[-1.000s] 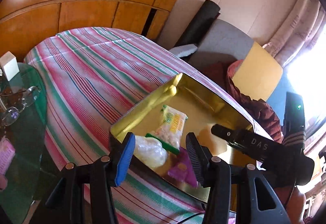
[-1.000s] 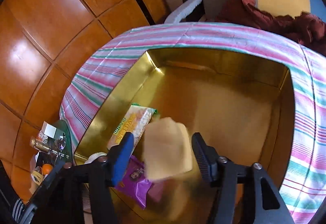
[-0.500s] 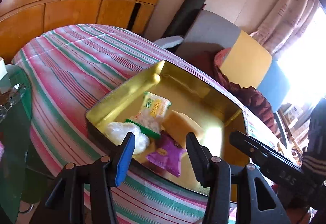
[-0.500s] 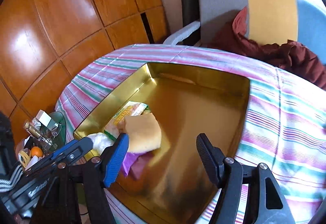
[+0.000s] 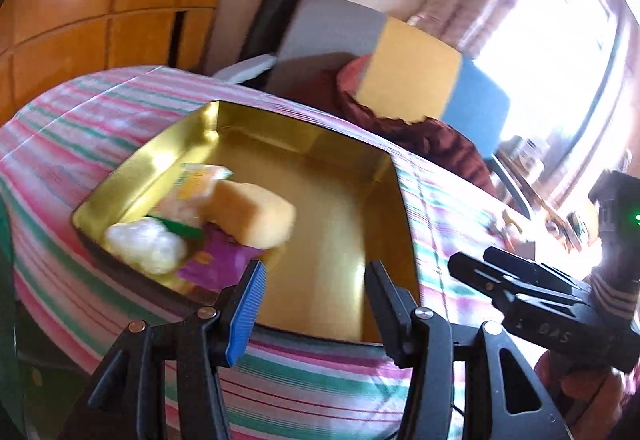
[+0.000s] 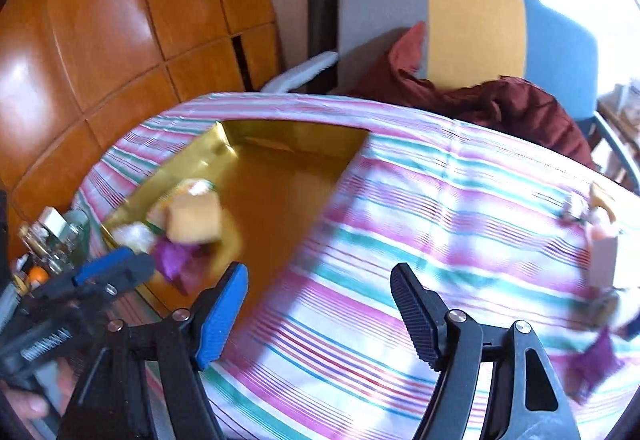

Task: Organize objects
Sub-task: 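Carry the WEIDAN bag and yellow sponge into the gold tray and release both, then move both tools back toward the second purple packet and sock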

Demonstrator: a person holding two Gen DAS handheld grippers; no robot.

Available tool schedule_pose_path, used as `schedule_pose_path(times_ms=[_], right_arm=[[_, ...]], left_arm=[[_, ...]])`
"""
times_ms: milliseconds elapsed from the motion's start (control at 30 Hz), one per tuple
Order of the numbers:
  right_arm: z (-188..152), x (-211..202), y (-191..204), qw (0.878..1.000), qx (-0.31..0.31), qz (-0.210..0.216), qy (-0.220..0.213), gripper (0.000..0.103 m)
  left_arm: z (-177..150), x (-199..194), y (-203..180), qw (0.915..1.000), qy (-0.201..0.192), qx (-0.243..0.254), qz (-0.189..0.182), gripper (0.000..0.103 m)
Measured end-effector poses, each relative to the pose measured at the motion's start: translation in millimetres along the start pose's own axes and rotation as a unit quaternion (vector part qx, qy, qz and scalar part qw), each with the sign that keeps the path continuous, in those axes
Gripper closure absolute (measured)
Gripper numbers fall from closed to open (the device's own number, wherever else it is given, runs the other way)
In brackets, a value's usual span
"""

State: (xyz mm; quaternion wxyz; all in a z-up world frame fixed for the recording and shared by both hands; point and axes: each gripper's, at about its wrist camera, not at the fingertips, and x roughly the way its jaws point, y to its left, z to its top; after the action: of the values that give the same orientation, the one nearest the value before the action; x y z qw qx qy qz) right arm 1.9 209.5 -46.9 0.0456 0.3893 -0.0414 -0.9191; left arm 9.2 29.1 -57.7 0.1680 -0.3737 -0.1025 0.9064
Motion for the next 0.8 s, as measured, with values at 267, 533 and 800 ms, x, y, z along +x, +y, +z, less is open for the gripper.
schedule_pose_path(times_ms=[267, 533, 800], right_arm=[[-34.4, -25.5, -70.7, 0.997, 0.024, -0.067, 0.019, 0.028], [-57.3, -59.1, -151.8, 0.988, 0.067, -0.137, 0.02, 0.028], [-58.4, -59.4, -235.2, 0.976, 0.101, -0.174, 0.078, 0.036]], left_arm=[[-19.1, 7.8, -38.9, 0.9962, 0.032, 0.066, -0.047, 0.051], [-35.5, 1.8, -77.7, 0.989, 0.032, 0.118, -0.082, 0.051], [-45.5, 3.2, -97.4, 0.9862, 0.045, 0.134, -0.087, 0.051]])
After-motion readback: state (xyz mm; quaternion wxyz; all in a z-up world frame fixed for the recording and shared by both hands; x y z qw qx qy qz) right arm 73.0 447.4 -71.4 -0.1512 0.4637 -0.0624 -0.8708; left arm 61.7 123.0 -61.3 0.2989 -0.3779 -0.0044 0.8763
